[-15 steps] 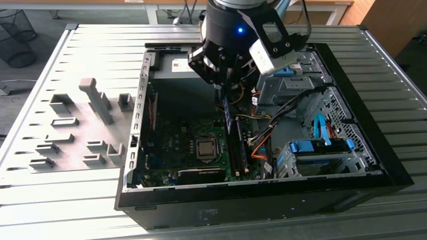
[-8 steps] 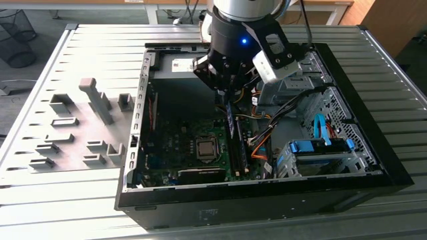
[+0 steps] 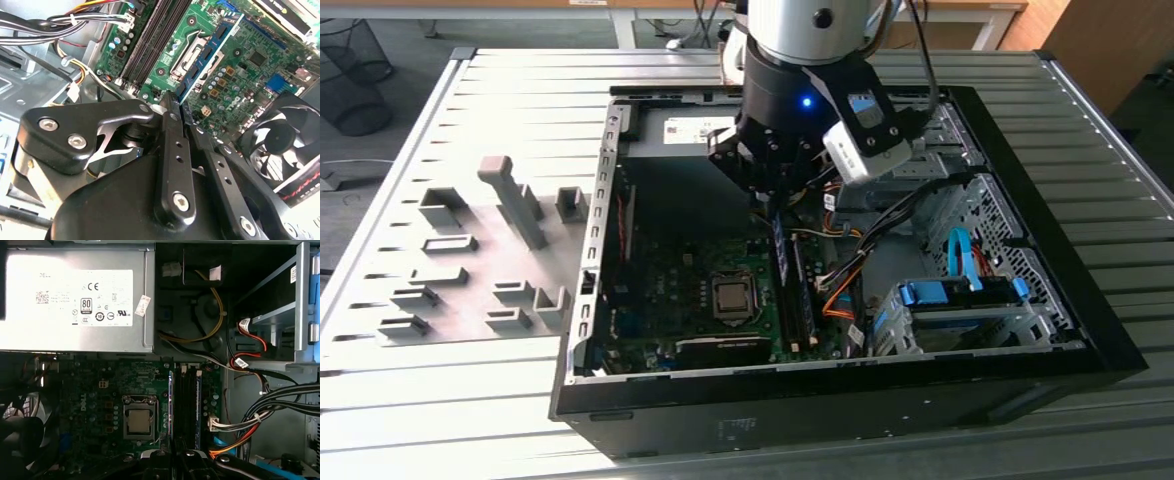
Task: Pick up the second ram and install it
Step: 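Insert the second ram into the second slot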
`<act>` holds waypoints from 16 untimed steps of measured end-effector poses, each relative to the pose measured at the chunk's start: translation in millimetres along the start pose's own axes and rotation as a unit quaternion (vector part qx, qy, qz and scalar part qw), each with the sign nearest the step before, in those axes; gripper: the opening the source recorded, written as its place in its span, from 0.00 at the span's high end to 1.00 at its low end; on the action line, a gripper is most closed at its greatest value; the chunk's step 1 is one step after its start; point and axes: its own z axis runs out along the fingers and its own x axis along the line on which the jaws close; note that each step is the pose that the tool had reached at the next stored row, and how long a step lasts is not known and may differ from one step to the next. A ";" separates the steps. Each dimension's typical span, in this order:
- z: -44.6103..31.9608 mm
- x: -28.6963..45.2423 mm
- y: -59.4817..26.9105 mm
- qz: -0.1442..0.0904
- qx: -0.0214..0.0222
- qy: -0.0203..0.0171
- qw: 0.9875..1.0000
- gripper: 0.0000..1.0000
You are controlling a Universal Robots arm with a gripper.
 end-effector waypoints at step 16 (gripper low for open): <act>8.1 -0.1 -0.2 0.000 0.000 0.000 1.000 0.86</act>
